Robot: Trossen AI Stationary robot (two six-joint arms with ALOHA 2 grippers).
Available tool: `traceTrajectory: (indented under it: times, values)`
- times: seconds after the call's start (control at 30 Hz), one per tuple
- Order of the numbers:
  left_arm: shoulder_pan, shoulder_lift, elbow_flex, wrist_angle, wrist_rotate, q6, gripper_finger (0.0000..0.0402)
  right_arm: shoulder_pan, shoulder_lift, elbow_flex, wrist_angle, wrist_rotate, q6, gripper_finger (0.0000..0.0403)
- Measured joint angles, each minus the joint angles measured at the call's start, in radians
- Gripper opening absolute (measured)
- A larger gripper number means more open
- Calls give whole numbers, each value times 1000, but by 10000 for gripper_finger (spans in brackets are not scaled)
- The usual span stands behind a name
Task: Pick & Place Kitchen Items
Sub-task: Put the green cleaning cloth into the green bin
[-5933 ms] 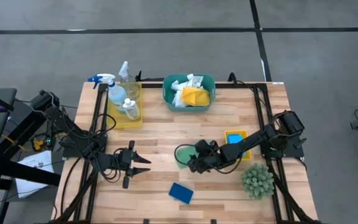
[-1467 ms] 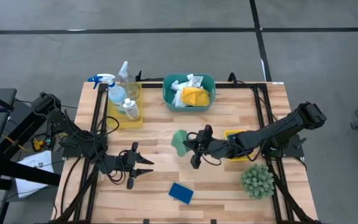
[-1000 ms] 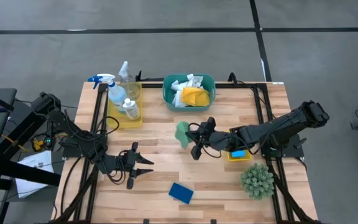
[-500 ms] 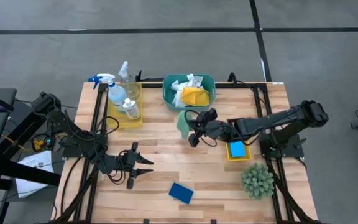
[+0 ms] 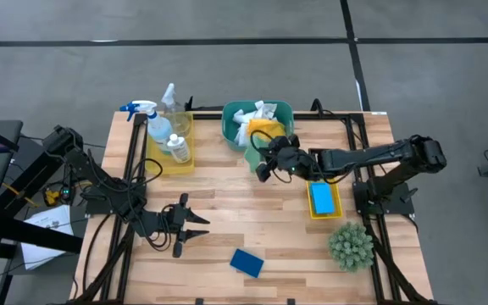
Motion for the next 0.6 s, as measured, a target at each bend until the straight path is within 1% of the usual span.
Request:
traceTrajectory:
  times: [0.4, 0.6]
  values:
    - [0, 0, 0, -7, 0, 0, 122, -177, 1, 0, -64, 0, -53, 0]
    - [0, 0, 0, -16, 0, 0, 122, -263, 1, 0, -65, -40, -70, 0]
